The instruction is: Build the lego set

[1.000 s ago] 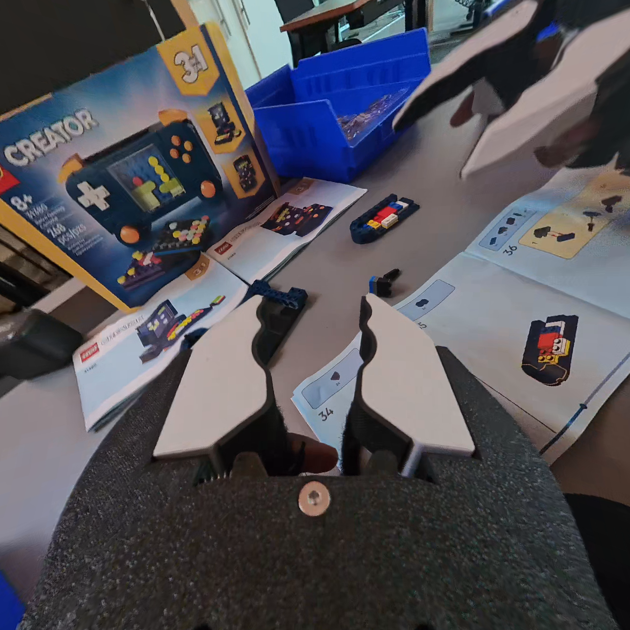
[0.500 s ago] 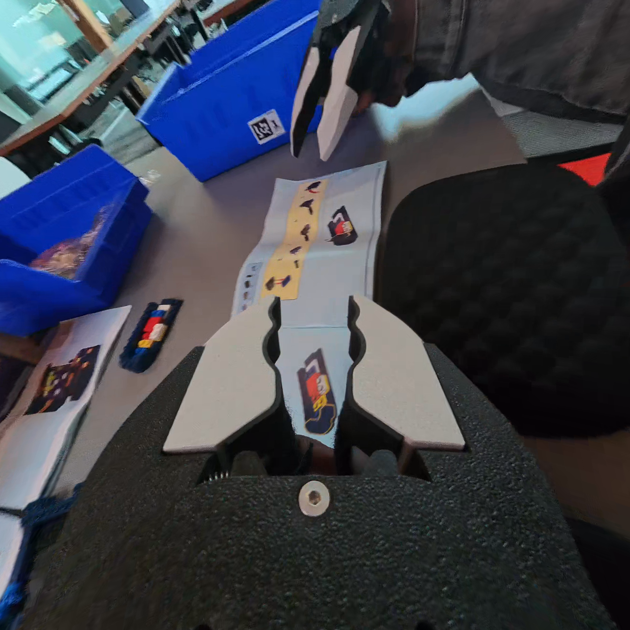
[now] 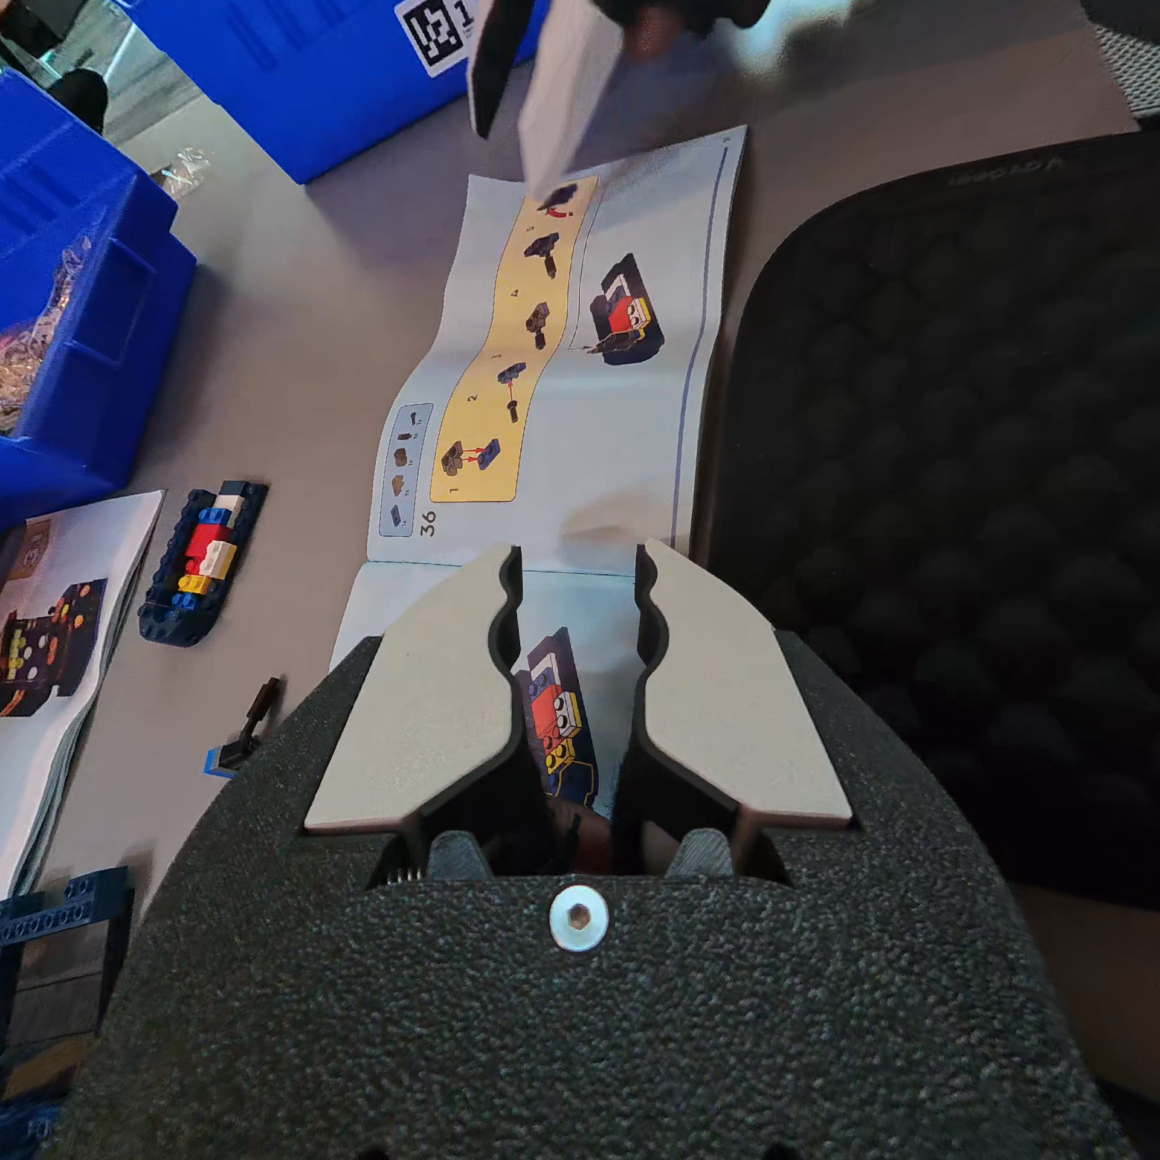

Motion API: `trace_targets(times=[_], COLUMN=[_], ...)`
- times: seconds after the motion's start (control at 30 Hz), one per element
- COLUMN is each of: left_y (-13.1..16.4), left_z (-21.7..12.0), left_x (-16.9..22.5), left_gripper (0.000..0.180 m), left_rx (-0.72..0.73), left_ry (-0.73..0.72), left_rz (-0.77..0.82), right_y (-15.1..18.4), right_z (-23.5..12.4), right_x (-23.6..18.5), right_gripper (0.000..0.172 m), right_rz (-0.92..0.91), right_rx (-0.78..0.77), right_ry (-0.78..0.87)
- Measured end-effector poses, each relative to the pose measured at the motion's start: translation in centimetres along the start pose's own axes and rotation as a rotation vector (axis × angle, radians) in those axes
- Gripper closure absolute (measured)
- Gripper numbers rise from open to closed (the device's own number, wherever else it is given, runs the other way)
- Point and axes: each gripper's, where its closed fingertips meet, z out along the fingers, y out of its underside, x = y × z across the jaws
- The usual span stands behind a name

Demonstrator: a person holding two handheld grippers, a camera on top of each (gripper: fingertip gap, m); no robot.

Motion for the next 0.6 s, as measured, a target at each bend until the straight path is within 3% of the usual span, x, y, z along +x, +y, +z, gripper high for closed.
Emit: trace_targets(times=[0.07, 0.17, 0.3, 0.43, 0.53, 0.6], left_y=[0.0, 0.0, 0.0, 0.0, 0.0, 0.0], left_z=[0.0, 0.0, 0.0, 0.0, 0.0, 0.0], left_x=[0.0, 0.0, 0.0, 0.0, 0.0, 0.0], left_gripper=[0.147, 0.147, 0.149, 0.15, 0.15, 0.15], left_rx=[0.003, 0.005, 0.005, 0.006, 0.007, 0.008], left_ry=[0.002, -0.004, -0.008, -0.009, -0.012, -0.016], left_rz=[0.003, 0.007, 0.023, 0.025, 0.029, 0.032], right_y=[-0.9, -0.6, -0.7, -0.6, -0.3, -1.0], right_z=[0.1, 0.2, 0.7, 1.6, 1.9, 1.3], right_x=[1.1, 2.8, 2.6, 2.2, 1.7, 1.6], right_gripper=[0.13, 0.144, 0.148, 0.137, 0.165, 0.172], right_rz=[0.041, 0.02, -0.041, -0.118, -0.154, -0.214], right_rx=[0.06, 0.034, 0.042, -0.001, -0.027, 0.038], right_ry=[0.044, 0.128, 0.123, 0.118, 0.088, 0.11])
